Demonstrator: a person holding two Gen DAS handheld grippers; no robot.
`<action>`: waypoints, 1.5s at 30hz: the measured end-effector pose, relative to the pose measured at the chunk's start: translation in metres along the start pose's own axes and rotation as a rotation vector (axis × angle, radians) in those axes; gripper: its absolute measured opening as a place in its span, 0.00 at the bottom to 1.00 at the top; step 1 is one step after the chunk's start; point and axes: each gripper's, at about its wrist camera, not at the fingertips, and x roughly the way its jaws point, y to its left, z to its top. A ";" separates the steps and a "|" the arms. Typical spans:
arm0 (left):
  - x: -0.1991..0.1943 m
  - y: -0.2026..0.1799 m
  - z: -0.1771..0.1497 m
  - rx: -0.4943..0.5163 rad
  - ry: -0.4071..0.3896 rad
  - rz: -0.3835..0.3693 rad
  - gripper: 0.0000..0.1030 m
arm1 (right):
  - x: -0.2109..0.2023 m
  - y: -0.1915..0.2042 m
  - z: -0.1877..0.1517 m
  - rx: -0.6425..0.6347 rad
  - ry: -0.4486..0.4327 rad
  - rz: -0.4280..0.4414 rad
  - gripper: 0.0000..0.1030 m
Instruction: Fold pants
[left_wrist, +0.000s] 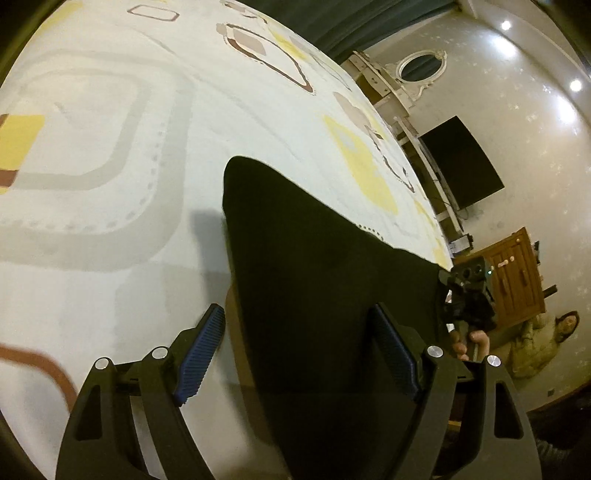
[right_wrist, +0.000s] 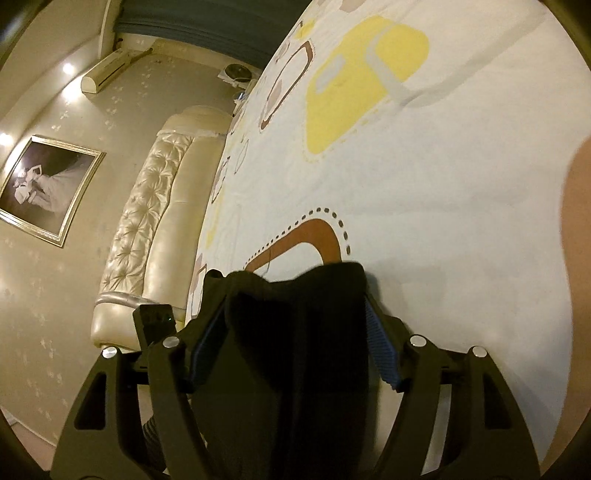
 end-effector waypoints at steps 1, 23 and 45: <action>0.001 0.001 0.001 -0.001 0.001 -0.003 0.77 | 0.002 -0.001 0.001 -0.005 0.006 -0.003 0.69; 0.006 0.006 0.007 0.009 0.044 0.038 0.34 | 0.021 0.008 0.012 -0.068 0.050 -0.116 0.37; -0.012 -0.023 0.081 0.173 -0.065 0.232 0.21 | 0.046 0.063 0.069 -0.191 -0.087 -0.109 0.29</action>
